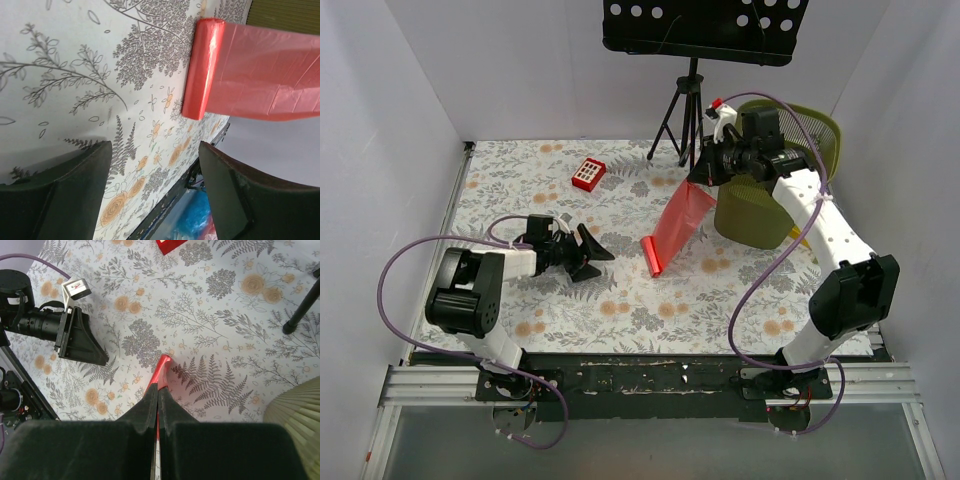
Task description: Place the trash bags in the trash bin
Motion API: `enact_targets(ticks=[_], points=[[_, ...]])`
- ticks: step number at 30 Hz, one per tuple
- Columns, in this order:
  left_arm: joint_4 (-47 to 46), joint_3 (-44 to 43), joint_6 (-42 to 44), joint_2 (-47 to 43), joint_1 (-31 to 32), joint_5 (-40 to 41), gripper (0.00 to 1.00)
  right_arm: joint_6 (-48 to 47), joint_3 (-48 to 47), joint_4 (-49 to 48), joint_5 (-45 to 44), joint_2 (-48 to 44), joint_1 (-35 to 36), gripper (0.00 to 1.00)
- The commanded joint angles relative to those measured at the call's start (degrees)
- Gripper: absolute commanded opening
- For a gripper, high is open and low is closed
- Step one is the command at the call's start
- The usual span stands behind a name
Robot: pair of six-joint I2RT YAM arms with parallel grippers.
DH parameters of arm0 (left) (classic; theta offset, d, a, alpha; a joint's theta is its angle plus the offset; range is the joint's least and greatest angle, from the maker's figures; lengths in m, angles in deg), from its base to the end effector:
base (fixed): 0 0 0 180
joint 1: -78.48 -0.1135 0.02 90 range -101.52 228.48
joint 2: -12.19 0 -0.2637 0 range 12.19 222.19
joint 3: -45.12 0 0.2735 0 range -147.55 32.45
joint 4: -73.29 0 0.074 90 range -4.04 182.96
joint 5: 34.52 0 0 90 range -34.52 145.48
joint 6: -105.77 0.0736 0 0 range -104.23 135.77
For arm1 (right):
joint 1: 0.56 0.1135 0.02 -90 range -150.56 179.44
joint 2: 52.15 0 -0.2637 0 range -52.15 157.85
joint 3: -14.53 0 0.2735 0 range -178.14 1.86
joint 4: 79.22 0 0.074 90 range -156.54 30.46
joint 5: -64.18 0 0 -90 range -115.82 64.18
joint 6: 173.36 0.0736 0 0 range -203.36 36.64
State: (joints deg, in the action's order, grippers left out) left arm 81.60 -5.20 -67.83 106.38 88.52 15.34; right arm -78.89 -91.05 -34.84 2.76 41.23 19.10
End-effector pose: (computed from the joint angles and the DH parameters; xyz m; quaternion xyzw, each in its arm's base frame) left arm 0.3032 -0.1019 0.0841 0.4430 -0.7783 0.4441 0.0284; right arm 0.3839 0.1745 0.3607 -0.2304 0.8251 0.3092 0.4130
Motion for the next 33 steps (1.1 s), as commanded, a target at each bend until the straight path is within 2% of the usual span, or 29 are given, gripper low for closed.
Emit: enact_targets(ticks=[1,7,13,21,26,30,33], points=[[0.50,1.26,2.91,4.15,1.99,4.99,0.72,-1.39,-4.30,0.29,-0.19,-3.29,-0.68,0.01],[-1.97,-0.14,2.91,6.53,3.40,4.55,0.73,-4.29,-6.41,0.73,2.36,-5.14,-0.68,0.01],[-3.90,-3.91,3.26,10.56,3.49,4.11,0.73,-11.23,-5.97,2.21,3.51,-7.07,-0.68,0.01],[-1.36,-18.50,6.33,19.35,4.90,6.56,0.69,-15.89,-3.17,9.68,-6.51,-13.57,-2.78,0.01],[1.45,-26.32,11.07,24.71,7.79,8.32,0.59,-18.88,-0.36,13.55,-8.27,-17.26,-6.38,0.01],[7.60,-33.00,18.09,28.06,13.32,14.63,0.55,-19.59,6.05,13.82,-9.77,-20.86,-7.53,0.01],[11.90,-36.00,21.27,29.20,17.28,22.97,0.51,-19.76,9.40,13.30,-11.17,-22.80,-8.06,0.01]])
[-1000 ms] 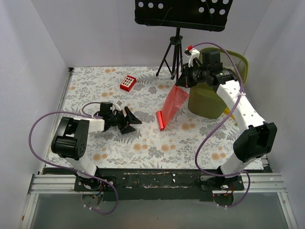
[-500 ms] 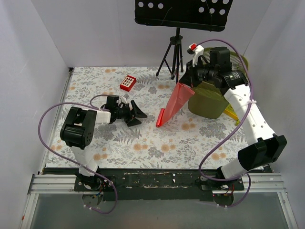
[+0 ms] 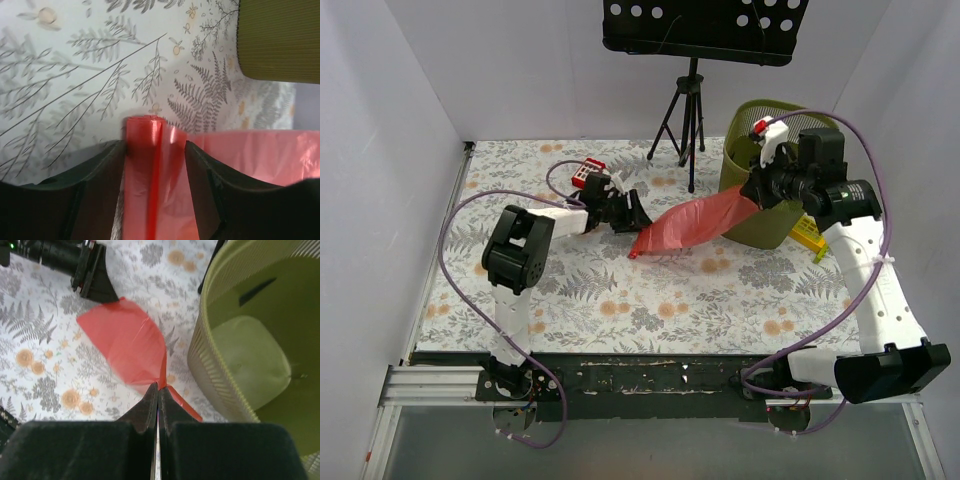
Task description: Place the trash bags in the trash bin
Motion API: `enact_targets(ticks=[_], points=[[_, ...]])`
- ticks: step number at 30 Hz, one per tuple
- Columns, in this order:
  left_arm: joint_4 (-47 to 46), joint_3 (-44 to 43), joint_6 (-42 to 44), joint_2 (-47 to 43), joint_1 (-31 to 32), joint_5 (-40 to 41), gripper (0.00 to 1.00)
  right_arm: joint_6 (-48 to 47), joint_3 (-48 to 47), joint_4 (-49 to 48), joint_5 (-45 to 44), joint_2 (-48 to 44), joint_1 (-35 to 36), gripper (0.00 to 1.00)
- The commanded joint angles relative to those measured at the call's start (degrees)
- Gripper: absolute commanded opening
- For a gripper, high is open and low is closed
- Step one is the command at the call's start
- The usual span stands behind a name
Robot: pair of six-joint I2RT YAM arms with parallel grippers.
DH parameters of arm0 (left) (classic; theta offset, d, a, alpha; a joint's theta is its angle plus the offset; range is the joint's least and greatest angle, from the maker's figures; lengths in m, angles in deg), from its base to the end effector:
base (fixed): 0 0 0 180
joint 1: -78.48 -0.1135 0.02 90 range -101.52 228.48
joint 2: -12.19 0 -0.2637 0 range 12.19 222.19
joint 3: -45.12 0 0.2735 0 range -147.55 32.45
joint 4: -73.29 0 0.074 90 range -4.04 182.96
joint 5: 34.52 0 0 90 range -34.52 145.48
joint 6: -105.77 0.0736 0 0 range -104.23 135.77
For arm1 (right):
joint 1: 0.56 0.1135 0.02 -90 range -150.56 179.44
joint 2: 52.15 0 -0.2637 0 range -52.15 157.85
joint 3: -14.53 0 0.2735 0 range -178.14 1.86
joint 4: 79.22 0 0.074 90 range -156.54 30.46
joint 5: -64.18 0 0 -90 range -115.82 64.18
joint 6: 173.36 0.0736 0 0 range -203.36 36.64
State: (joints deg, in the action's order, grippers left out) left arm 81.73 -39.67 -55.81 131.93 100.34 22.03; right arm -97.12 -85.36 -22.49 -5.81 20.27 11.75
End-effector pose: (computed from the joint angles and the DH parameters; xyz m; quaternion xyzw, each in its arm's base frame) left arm 0.4242 -0.2139 0.0928 -0.2665 0.8459 -0.4570 0.0673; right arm 0.2955 0.0903 0.4211 -0.2772 0.8080 0.1436 0.4998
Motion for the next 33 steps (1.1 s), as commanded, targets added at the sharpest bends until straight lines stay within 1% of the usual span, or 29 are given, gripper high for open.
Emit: enact_targets(ticks=[1,4,8,12,16,19,20,21,22,24,25,27,30,33], points=[[12.83,-1.71,9.60,3.83,6.60,19.10,0.50,-1.45,4.51,0.69,-2.78,-2.46,-0.98,0.01],[14.86,-1.36,9.43,4.53,8.45,23.95,0.45,-0.92,5.83,0.07,-2.78,-3.08,-1.59,0.01],[16.00,1.10,8.73,4.10,8.81,25.36,0.37,-0.57,6.97,-0.28,-2.43,-3.60,-1.86,0.01],[17.23,3.90,10.13,1.99,8.72,28.52,0.29,-0.92,7.68,-0.28,-0.94,-3.78,-2.03,0.01],[18.12,9.35,11.02,-3.27,7.67,29.58,0.13,-0.74,8.29,-0.89,1.34,-3.52,-1.95,0.01],[17.51,15.41,9.35,-10.64,5.82,29.85,0.11,-0.48,8.03,-1.69,5.91,-2.47,-1.16,0.01],[16.89,17.08,9.17,-12.58,4.86,29.07,0.13,-0.39,7.77,-2.04,6.53,-1.77,-0.28,0.01],[16.45,18.32,8.82,-14.61,4.07,28.88,0.19,-0.30,7.42,-2.13,6.53,-1.15,0.59,0.01],[16.19,19.28,8.56,-16.11,3.19,28.71,0.32,-0.13,6.89,-2.39,6.62,-0.53,1.39,0.01],[15.92,20.96,8.73,-18.92,0.82,28.27,0.48,0.40,5.23,-2.48,7.14,0.70,2.10,0.01],[15.83,21.75,8.55,-19.80,-0.41,27.92,0.54,1.01,4.09,-2.13,7.41,1.40,2.10,0.01],[14.78,23.24,8.47,-21.13,-2.61,25.56,0.59,1.54,1.45,-0.82,7.15,2.46,2.10,0.01],[13.38,25.18,7.94,-22.09,-4.20,21.95,0.59,-0.12,-2.24,2.78,6.27,2.90,2.10,0.01],[10.65,26.76,7.76,-22.62,-4.29,15.46,0.60,-0.04,-8.56,6.91,6.97,3.95,1.75,0.01]])
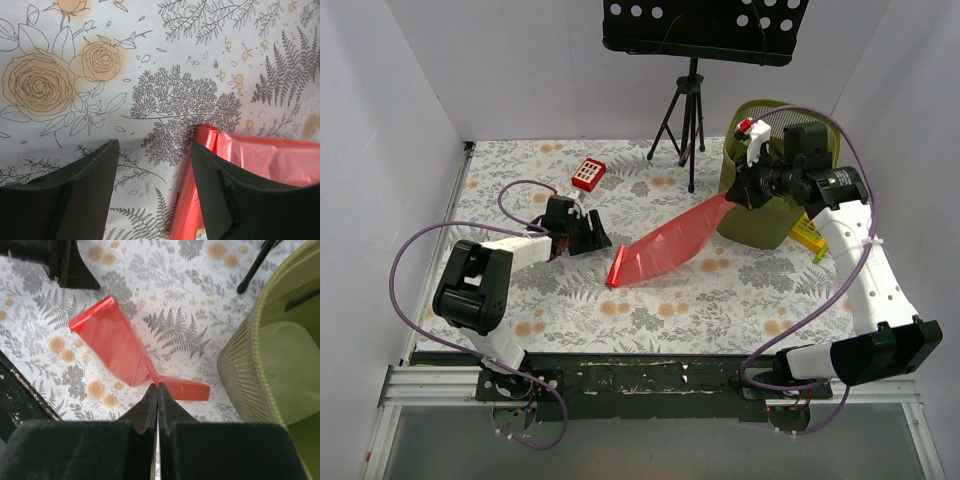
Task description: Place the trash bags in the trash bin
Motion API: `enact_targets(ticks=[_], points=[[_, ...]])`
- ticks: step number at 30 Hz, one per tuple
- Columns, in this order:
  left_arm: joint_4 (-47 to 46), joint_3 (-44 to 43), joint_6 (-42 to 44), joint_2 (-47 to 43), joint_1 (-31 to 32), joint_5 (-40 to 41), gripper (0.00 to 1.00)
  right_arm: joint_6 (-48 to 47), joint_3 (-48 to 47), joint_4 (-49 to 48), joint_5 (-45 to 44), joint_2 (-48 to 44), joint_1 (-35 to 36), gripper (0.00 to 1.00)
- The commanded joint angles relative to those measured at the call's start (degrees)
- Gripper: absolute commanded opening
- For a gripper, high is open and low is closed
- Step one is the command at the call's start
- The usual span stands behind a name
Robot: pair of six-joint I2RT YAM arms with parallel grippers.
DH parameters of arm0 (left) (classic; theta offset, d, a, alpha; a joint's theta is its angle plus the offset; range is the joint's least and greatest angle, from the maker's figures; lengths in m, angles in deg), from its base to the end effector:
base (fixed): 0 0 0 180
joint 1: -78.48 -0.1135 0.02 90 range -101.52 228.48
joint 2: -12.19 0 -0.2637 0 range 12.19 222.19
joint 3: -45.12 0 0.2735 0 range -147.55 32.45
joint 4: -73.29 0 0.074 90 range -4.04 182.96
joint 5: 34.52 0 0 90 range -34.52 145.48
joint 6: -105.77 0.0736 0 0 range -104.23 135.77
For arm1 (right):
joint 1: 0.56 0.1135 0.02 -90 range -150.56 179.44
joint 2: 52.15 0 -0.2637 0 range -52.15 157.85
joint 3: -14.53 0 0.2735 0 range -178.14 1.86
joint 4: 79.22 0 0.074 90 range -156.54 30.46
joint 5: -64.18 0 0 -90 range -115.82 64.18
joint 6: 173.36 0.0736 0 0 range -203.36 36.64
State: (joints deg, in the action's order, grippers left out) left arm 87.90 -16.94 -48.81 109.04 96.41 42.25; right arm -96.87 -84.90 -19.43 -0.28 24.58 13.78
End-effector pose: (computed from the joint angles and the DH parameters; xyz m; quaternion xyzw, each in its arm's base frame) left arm 0.3476 -0.1302 0.1087 -0.3322 0.8713 -0.3085 0.1878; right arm 0.3058 0.1109 0.3910 -0.3057 0.8238 0.2010 0.4330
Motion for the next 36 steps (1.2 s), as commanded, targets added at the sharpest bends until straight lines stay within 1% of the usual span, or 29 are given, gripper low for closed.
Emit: enact_targets(ticks=[1,4,7,10,15,19,25,30,31,33,36], points=[[3.18,4.47,0.42,0.17,-0.36,-7.05,0.61,-0.45,-10.87,4.56,2.14,-0.26,-0.29,0.01],[0.88,5.18,-0.11,0.35,-0.36,-11.19,0.61,-1.51,-15.53,5.97,2.15,0.00,-0.29,0.01],[0.44,4.91,-0.29,1.40,-0.36,-12.08,0.61,-3.00,-17.21,7.55,-0.22,0.00,-0.20,0.01],[0.09,4.65,-0.90,2.28,-0.27,-12.87,0.61,-3.62,-15.55,7.56,-2.07,-1.49,-0.37,0.01],[-0.35,4.21,-1.43,3.86,0.26,-13.48,0.61,-3.97,-10.72,7.73,-7.69,-4.74,-1.51,0.01],[-0.35,3.42,-1.52,4.83,1.05,-13.84,0.62,-3.27,-10.09,6.86,-13.31,-6.67,-3.53,0.01],[-0.61,2.80,-2.48,6.50,1.67,-13.31,0.63,-3.18,-15.45,6.94,-13.50,-6.07,-5.03,0.01],[0.09,1.49,-2.48,8.69,2.54,-13.31,0.63,-2.74,-12.82,6.33,-14.12,-7.21,-5.21,0.01],[0.17,0.88,-2.48,9.13,3.07,-13.31,0.63,-2.13,-16.47,6.24,-12.03,-6.08,-5.38,0.01],[-0.09,0.78,-2.57,9.22,3.25,-13.31,0.64,-2.47,-22.11,7.20,-11.30,-3.53,-5.30,0.01],[-0.44,0.78,-2.66,9.58,3.60,-13.40,0.64,-3.44,-24.77,7.99,-12.09,-2.20,-5.38,0.01]])
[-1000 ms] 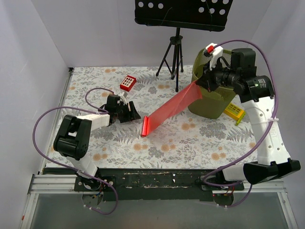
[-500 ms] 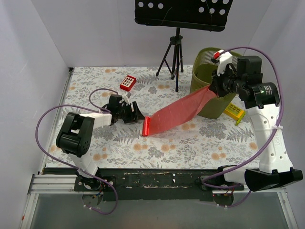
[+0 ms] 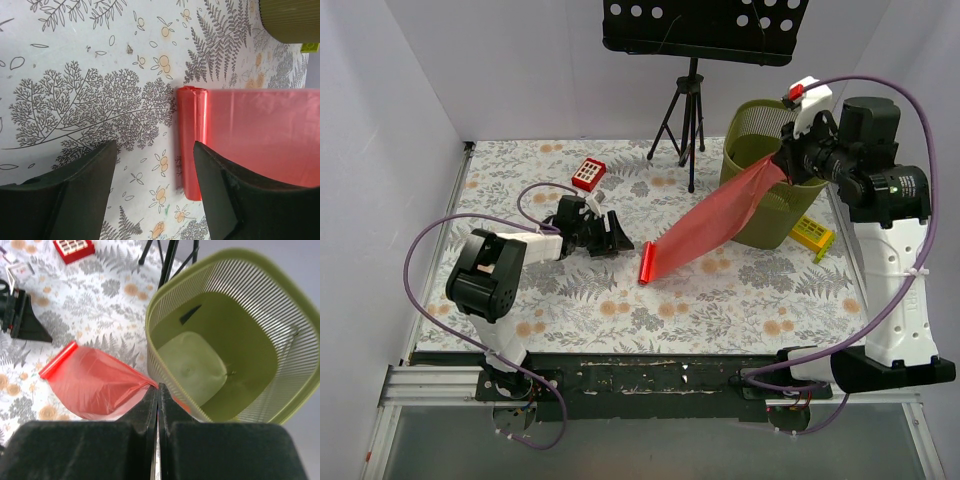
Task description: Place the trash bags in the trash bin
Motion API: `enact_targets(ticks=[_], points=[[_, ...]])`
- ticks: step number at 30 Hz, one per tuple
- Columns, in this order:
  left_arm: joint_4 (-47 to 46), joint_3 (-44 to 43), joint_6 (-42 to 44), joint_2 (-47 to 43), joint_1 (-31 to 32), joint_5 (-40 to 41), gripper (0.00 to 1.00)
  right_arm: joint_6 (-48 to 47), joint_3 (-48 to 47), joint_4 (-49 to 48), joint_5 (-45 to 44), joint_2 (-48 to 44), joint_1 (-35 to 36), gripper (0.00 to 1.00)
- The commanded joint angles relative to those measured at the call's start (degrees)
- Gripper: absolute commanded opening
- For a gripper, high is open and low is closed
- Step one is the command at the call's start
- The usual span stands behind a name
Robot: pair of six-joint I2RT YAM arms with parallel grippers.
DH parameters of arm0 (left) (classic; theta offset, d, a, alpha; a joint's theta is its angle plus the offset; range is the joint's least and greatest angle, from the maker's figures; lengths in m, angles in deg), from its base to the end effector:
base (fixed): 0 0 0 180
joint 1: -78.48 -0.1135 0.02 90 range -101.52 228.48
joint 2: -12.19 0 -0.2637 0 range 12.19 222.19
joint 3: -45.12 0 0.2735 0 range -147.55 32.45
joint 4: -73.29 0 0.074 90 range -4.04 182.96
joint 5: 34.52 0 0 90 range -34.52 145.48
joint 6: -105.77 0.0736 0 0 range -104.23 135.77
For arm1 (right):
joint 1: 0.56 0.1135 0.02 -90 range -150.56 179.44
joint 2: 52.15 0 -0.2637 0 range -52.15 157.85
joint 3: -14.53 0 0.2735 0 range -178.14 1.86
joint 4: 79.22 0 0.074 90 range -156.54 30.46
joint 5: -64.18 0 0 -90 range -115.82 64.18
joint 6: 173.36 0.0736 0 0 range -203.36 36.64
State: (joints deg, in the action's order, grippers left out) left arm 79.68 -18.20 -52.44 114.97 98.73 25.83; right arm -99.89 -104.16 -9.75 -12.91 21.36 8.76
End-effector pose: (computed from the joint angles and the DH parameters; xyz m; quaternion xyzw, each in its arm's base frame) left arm 0.3492 -0.1676 0.0979 -0.2762 0.8576 -0.4233 0.0949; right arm 0.2645 0.0601 0.5004 -0.2462 0.7999 0.0604 0.5439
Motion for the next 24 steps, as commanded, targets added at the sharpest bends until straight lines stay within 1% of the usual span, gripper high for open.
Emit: enact_targets(ticks=[1,4,7,13,17,24], points=[[7.78,1.88,0.97,3.74,1.46,2.76,0.64,-0.52,-5.34,-1.77,0.45,0.93,-0.36,0.01],[7.60,1.09,0.97,4.27,2.25,2.67,0.65,-0.34,-4.03,-1.34,0.98,-0.03,-0.36,0.01],[7.16,0.38,0.62,5.06,3.48,2.58,0.65,-0.60,-0.96,-0.90,-1.12,-1.62,-0.44,0.01],[8.82,-2.69,0.70,8.04,6.11,3.36,0.64,-1.48,4.85,-1.77,-9.72,-5.83,-1.41,0.01],[10.76,-4.10,0.00,9.89,6.91,7.05,0.62,-1.22,6.70,-3.18,-16.14,-7.59,-3.34,0.01],[12.43,-5.07,-0.53,12.26,8.31,9.43,0.56,-2.01,13.63,-5.20,-25.38,-10.76,-4.40,0.01]])
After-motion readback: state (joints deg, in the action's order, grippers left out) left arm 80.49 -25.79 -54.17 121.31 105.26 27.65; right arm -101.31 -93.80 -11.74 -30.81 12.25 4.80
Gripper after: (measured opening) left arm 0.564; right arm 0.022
